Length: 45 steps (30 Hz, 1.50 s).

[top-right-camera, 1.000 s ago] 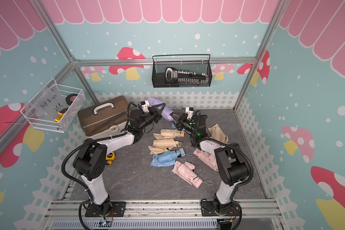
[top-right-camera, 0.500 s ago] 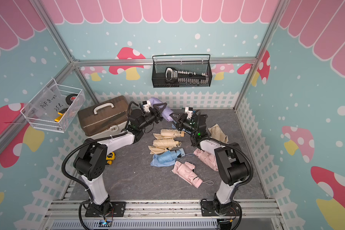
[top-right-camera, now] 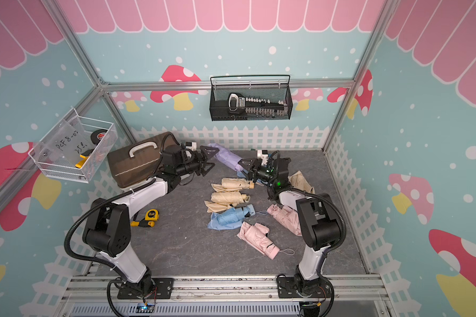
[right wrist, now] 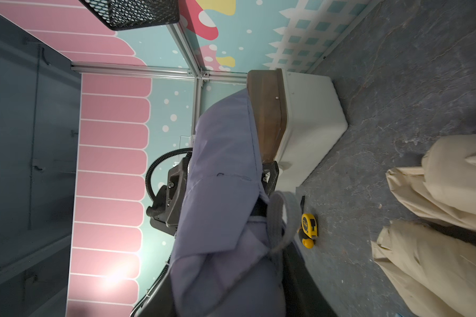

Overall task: Take umbrellas out of sleeves
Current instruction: Take out the umbrella from the umbrella sleeve.

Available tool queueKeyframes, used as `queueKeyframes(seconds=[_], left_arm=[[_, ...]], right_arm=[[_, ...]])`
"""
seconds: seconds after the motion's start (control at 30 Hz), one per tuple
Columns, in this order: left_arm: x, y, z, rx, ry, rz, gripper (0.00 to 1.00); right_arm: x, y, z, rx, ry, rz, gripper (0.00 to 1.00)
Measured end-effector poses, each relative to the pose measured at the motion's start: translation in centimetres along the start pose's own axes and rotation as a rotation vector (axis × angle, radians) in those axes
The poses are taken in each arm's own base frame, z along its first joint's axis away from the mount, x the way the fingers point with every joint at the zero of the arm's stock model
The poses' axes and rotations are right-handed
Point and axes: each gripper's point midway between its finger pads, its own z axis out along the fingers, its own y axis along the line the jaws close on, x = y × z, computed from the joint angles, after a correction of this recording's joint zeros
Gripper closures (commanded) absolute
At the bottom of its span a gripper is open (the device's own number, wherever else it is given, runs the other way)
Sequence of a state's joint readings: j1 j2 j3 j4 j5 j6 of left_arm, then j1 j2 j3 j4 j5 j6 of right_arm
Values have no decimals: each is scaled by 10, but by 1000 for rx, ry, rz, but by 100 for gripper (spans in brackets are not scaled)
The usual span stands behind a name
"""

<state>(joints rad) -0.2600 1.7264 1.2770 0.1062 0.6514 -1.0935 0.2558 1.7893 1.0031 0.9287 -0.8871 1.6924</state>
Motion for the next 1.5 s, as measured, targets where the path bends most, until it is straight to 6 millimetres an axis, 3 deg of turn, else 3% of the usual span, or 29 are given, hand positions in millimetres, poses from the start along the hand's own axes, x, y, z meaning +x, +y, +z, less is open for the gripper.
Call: queueKeyframes(seconds=[0.17,0.33,0.63,0.87,1.27,1.43,1.5], left_arm=[[-11,8,-28,-148,53,101,1],[-6,13,-51,-202,110,133,1],[30,17,-54,-203,262,119,15],[39,30,-50,-217,311,86,26],[49,44,-51,-248,360,83,64],[48,45,-53,-249,360,83,96],[46,46,-53,-247,359,79,100]], right_arm=[[8,-8,4,83,105,-76,88],[18,-10,1,161,188,-158,88],[37,-22,-4,231,266,-192,88],[46,-26,-2,240,292,-192,89],[45,-22,-1,235,290,-195,89],[42,-20,0,235,282,-198,89],[41,-21,-1,239,277,-196,90]])
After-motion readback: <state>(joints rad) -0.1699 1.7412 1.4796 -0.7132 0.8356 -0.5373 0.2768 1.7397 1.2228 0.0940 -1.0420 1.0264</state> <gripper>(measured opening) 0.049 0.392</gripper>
